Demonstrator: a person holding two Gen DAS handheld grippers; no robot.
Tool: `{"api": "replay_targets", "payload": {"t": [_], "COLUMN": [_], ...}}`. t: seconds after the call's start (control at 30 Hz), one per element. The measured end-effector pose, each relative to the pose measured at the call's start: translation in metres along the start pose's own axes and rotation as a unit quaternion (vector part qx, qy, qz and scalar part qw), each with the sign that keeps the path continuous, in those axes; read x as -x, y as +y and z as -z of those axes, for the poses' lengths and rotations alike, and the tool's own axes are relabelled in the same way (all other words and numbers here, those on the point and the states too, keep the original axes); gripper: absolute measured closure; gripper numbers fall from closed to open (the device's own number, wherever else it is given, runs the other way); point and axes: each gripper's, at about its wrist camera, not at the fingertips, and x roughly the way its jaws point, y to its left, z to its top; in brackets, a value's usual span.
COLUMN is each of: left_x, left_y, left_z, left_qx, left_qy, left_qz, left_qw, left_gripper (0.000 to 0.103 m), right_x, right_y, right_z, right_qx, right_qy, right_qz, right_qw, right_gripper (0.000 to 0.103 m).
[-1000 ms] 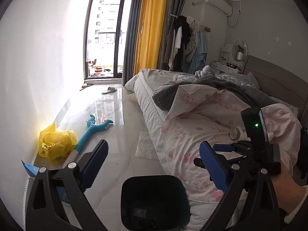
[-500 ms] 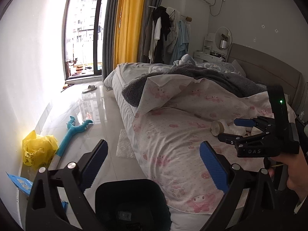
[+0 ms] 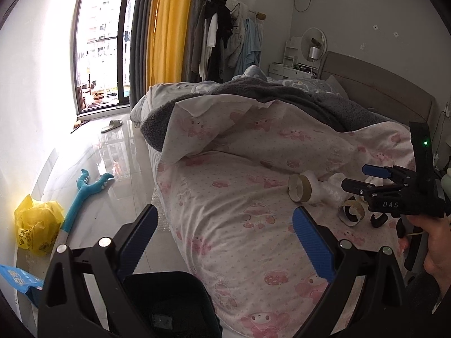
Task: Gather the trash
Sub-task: 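Grasp the brown tape roll with the left gripper while right grasps white tissue ball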
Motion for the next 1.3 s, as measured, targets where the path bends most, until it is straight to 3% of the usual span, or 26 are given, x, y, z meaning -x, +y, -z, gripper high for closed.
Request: {"api": "replay_targets", "payload": {"t": [0.7,1.23,1.3], "left_x": [-0.083,-0.129,-0.137], "left_y": [-0.068,-0.095,-0.098], "left_z": [-0.009,-0.007,-0.005], "left_qx": [-0.051,-0.056,-0.058], "left_qy": [0.036,0.054,0.062], "left_qz": [0.035,0.064,0.071], "left_qw": [0.9975,0.9949,0.9939], "left_gripper": [0.005,0.007,0.016], "right_x": [-0.006,-0.028,-0.035], "right_y": [-0.104,-0.163,-0.166], "right_z": [0.023,0.051,0.053], "right_qx": [-0.048,-0.128,-0.132], "right_qy": [-0.014,0.029,0.039], "right_qz": [0.06,0.031,0.027], "right_qw": [0.997,0.991,0.99], "right_gripper": [0.009,0.005,0.005]}}
